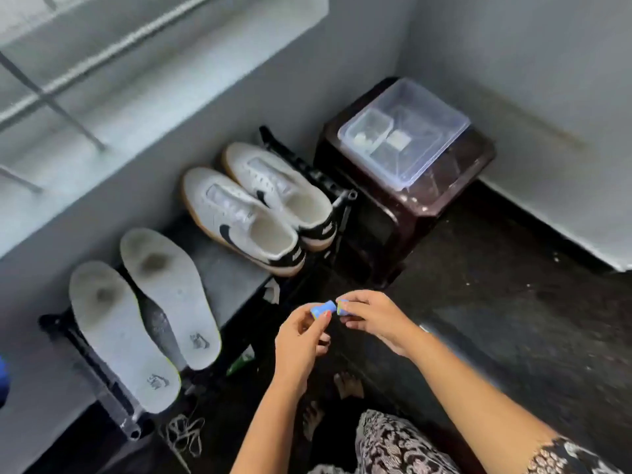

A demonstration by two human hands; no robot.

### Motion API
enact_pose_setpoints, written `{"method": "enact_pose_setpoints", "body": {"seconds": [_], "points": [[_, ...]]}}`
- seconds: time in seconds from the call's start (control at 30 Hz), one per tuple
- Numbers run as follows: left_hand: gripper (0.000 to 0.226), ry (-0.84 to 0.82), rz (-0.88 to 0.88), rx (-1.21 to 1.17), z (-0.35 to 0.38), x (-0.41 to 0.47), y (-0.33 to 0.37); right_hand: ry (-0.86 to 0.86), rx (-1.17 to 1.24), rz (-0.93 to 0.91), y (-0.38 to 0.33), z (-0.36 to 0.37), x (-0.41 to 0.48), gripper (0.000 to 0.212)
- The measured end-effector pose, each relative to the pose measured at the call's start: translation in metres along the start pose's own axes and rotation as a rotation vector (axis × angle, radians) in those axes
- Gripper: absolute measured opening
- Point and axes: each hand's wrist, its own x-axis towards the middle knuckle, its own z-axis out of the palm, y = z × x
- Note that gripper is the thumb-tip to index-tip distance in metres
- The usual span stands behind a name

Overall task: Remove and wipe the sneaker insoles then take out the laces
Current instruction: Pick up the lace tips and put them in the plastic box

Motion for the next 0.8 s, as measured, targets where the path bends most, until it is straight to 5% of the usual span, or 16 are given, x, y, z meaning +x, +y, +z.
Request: {"method": "enact_pose_setpoints", "body": {"seconds": [0.2, 0.37, 0.8], "points": [[0.019, -0.049, 0.141, 0.076, 0.037, 0.006, 0.091, 0.150, 0.354, -0.201, -0.064, -0.026, -0.021, 0.012], [0.022, -0.034, 0.292, 0.193, 0.084, 0.052, 0.142, 0.209, 0.342, -0.368, -0.125, -0.068, -0.003, 0.023], [0.020, 0.016, 0.360, 0.442, 0.220, 0.238, 0.189, 0.729, -0.737, -0.529, -0.219, -0.260, 0.160, 0.023]]}}
